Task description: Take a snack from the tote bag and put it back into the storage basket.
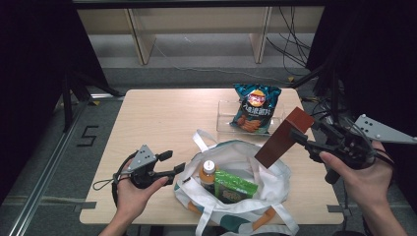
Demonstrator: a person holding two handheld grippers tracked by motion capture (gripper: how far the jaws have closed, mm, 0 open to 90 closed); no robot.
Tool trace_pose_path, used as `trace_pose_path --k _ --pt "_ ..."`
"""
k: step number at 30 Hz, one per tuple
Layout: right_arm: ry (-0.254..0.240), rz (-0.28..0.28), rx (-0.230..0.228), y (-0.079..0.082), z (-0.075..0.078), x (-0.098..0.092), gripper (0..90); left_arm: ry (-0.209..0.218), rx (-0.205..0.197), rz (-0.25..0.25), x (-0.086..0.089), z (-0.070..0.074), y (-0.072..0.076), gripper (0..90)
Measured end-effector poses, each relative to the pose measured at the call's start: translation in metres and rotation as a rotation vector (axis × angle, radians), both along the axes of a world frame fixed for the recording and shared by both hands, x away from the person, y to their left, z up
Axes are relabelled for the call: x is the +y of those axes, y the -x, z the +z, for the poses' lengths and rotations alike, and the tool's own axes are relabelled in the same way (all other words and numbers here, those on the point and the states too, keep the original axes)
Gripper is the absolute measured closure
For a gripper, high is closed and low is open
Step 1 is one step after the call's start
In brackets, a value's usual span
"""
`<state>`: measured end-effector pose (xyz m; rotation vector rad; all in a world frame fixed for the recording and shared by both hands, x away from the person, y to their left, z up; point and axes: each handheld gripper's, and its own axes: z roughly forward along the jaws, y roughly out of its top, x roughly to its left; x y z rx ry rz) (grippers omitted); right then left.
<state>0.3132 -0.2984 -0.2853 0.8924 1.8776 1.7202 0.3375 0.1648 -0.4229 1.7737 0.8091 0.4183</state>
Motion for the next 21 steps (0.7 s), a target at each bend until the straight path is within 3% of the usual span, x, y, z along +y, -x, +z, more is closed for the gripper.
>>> trace_pose_path --k 2,6,9,10,11,16,17,18,20,21 --pt "0.015 0.005 -0.033 -0.002 0.001 -0.003 39.5 -0.001 0.0 -0.002 0.0 0.0 0.0 35.4" --pt "0.006 -0.011 -0.02 -0.002 0.004 -0.003 39.5 -0.001 0.001 0.001 0.0 0.0 0.0 35.4" --pt "0.023 0.002 -0.051 -0.004 0.006 -0.006 39.5 -0.002 0.0 0.0 0.001 0.0 0.0 35.4" --pt "0.002 -0.006 -0.026 -0.002 0.006 -0.005 39.5 0.004 -0.002 -0.006 0.001 0.0 0.0 35.4" --pt "0.006 -0.013 -0.044 -0.004 0.007 -0.005 39.5 -0.003 -0.001 0.0 0.001 0.0 0.0 35.4" --pt "-0.008 -0.022 -0.027 -0.004 0.009 -0.008 39.5 0.001 0.001 0.001 0.0 0.0 0.0 35.4" --pt "0.012 -0.018 -0.048 -0.005 0.008 -0.011 39.5 0.0 -0.002 -0.002 0.0 0.0 0.0 35.4" --pt "-0.005 -0.028 -0.035 -0.005 0.009 -0.011 39.5 0.001 -0.002 -0.003 0.0 0.0 0.0 35.4" --pt "0.008 -0.032 -0.061 -0.007 0.009 -0.013 39.5 0.001 -0.002 -0.002 0.0 0.0 0.0 35.4" --pt "-0.008 -0.041 -0.037 -0.007 0.01 -0.013 39.5 0.002 -0.001 -0.002 0.0 0.0 0.0 35.4"
